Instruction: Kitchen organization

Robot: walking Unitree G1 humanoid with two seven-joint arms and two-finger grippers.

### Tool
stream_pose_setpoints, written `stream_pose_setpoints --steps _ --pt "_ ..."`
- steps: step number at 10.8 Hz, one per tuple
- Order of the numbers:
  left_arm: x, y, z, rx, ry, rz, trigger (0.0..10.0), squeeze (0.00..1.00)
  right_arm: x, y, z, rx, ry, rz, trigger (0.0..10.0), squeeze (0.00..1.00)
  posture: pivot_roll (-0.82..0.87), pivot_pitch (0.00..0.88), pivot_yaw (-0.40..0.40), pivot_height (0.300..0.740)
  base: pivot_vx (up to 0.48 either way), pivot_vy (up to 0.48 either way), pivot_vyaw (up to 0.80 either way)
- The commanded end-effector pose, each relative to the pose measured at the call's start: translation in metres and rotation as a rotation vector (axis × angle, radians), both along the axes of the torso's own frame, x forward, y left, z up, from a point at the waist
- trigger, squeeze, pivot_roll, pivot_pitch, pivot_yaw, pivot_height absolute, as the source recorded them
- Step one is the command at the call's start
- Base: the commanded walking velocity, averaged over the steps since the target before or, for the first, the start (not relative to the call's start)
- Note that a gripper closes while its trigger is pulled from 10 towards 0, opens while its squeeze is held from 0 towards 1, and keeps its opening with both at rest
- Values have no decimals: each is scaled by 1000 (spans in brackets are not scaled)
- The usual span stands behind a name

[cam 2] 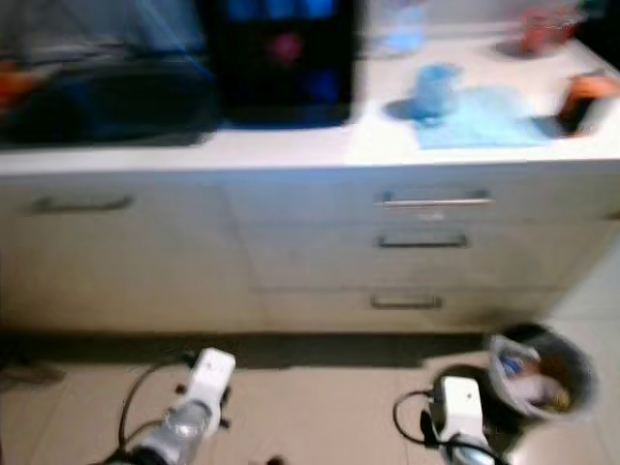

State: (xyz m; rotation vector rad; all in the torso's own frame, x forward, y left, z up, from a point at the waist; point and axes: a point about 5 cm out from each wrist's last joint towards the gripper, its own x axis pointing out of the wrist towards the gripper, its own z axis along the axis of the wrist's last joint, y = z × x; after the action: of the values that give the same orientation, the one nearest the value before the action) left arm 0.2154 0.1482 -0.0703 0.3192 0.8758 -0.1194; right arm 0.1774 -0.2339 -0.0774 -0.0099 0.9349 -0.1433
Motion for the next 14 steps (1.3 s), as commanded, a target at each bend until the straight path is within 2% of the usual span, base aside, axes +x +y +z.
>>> stream_pose_setpoints --steps 1,5,14 --pt "-2 9 -1 26 14 2 10000 0 5 7 1 10 -6 22 10000 0 -106 54 41 740 0 0 731" --pt "-3 9 -2 28 18 4 10000 0 5 7 0 14 -5 21 10000 0 -103 62 39 740 0 0 709" --pt "-3 11 -2 31 17 11 10000 0 6 8 1 30 -17 5 10000 0 -87 72 39 740 0 0 0"
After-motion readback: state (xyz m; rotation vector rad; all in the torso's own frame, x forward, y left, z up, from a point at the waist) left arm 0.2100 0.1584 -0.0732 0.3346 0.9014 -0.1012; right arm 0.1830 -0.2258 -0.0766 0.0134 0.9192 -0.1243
